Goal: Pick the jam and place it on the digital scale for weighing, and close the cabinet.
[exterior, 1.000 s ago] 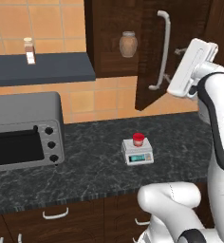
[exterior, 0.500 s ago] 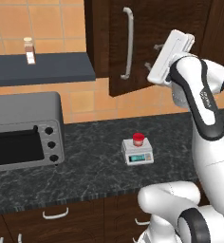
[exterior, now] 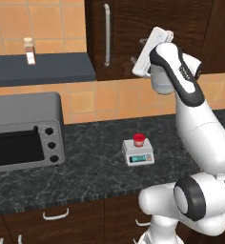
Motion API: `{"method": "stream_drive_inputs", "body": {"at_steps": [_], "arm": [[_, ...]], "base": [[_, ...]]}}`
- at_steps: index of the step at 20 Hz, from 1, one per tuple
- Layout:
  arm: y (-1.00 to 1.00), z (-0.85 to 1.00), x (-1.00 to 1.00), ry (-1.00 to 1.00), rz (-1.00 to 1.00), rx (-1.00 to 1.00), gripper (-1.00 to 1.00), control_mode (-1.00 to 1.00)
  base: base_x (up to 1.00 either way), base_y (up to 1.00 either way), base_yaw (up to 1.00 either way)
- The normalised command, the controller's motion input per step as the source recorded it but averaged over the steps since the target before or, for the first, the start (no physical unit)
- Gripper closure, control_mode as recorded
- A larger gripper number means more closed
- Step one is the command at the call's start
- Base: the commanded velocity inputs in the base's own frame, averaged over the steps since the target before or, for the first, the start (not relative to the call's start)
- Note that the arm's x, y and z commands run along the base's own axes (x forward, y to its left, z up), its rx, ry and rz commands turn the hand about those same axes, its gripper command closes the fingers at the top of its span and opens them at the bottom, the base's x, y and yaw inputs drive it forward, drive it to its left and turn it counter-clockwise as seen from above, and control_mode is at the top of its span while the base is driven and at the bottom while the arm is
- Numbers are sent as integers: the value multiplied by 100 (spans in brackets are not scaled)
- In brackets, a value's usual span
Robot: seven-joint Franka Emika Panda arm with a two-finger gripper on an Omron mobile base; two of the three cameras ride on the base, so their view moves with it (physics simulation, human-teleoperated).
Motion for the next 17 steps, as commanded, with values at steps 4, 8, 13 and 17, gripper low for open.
{"method": "stream_drive_inputs", "body": {"at_steps": [4, 8, 13, 17], "arm": [[-1, -10, 85, 1, 1, 1, -100, -100], [-2, -10, 70, 0, 2, 2, -100, -100], [-13, -26, -3, -10, 1, 2, -100, -100], [-25, -81, 0, 1, 0, 5, -100, -100]], "base": [[0, 0, 0], [0, 0, 0], [0, 0, 0], [0, 0, 0]]}}
